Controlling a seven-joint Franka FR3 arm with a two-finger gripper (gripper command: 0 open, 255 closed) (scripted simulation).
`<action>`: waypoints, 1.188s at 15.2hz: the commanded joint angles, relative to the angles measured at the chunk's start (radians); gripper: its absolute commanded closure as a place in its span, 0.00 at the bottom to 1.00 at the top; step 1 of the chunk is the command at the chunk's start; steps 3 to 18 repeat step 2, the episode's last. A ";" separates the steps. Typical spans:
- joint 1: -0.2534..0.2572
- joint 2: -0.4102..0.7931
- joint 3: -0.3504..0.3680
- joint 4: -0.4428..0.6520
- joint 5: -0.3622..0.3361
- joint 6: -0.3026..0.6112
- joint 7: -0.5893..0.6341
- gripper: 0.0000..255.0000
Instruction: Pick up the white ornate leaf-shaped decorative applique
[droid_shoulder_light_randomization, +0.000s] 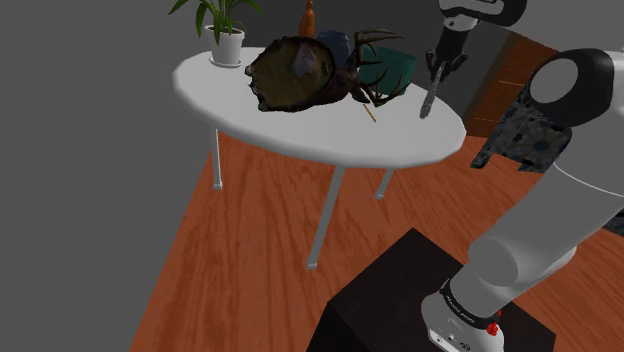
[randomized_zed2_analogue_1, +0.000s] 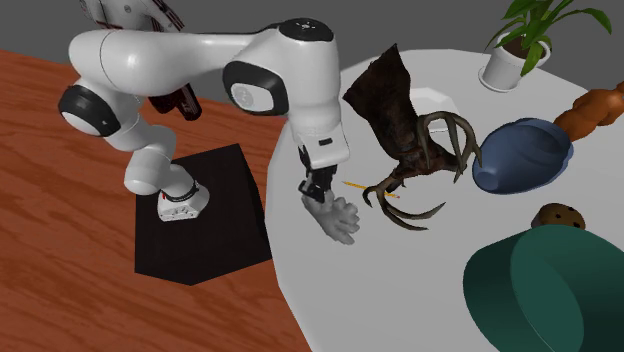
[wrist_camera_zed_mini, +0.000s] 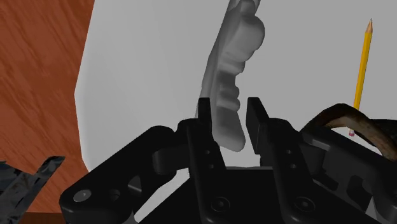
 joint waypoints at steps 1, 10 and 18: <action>0.000 0.005 0.000 0.024 0.002 -0.018 -0.003 1.00; 0.000 0.006 0.000 0.024 0.002 -0.018 -0.003 1.00; 0.000 0.006 0.000 0.024 0.002 -0.018 -0.003 1.00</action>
